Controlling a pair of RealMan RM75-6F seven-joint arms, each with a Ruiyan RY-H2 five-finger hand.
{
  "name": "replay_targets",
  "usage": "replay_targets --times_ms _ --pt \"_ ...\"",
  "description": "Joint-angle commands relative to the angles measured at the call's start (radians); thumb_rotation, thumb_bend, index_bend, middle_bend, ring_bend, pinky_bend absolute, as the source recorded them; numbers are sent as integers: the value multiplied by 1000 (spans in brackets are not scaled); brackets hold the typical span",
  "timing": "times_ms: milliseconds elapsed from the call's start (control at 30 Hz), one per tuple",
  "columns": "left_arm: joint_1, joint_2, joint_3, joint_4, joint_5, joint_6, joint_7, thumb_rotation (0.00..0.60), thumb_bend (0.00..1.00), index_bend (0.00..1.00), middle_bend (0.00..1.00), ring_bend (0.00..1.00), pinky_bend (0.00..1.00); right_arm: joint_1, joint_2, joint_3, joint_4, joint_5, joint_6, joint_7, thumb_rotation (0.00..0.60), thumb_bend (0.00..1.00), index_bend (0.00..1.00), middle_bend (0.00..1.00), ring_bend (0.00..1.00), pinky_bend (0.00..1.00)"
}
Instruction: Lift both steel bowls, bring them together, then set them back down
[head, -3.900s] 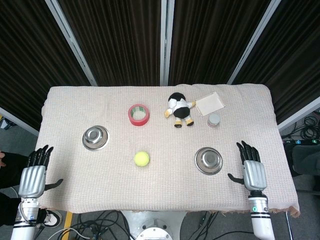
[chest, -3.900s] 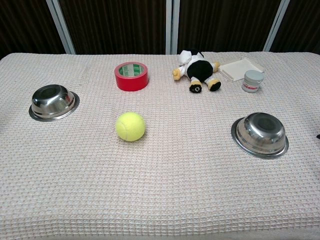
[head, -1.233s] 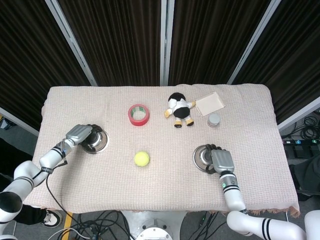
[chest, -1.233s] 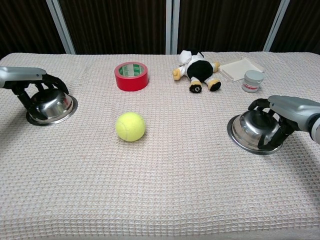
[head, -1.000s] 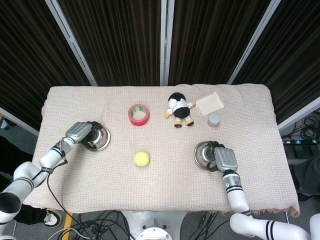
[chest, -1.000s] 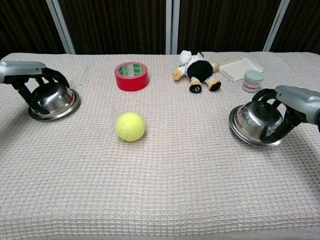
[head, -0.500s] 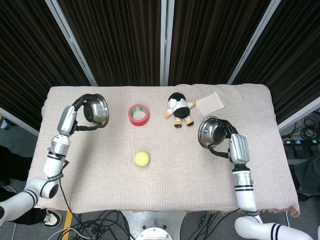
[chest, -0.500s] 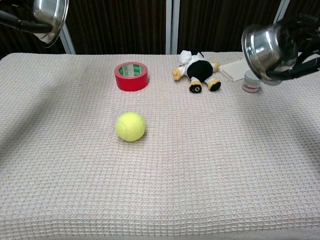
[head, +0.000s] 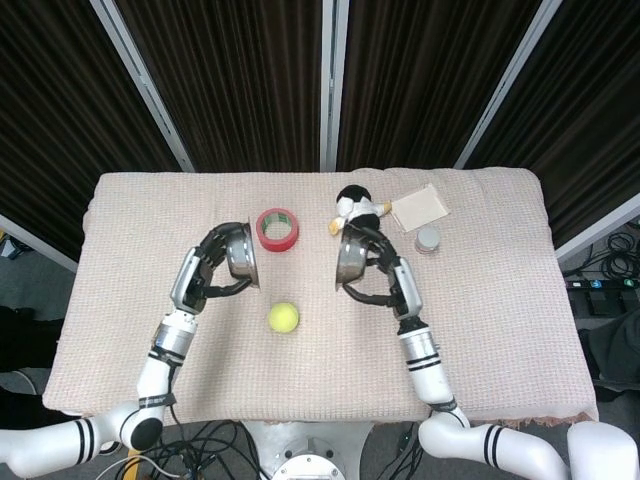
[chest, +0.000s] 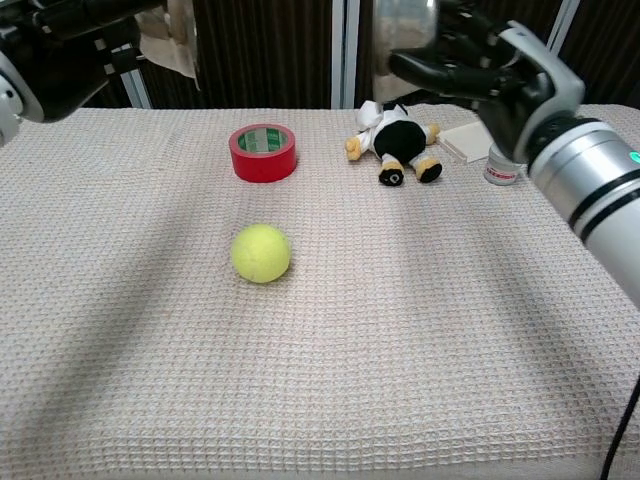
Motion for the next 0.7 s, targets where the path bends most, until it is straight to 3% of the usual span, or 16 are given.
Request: replay_targets --times_ms 33,167,300,533,700 --pt "-17 -26 -16 -10 7 -11 26 600 108 474 476 441 632 69 -29 25 -14 -8 -111 119 600 137 473 425 348 448" --pt "-29 -40 -20 -10 -2 -36 52 600 107 475 477 441 639 116 -38 35 -7 -26 -185 221 600 131 473 425 348 448" --pt "-36 -47 -23 -10 -8 -52 78 600 107 474 477 445 641 150 -38 36 4 -49 -217 244 600 131 473 425 347 448" --pt "-16 -23 -72 11 -47 -29 100 600 108 475 478 449 643 91 -5 22 3 -41 -140 256 600 132 473 425 348 448" --pt "-31 -28 -97 9 -59 -45 110 600 109 474 483 454 647 92 8 47 8 -19 -145 285 600 131 473 425 348 448"
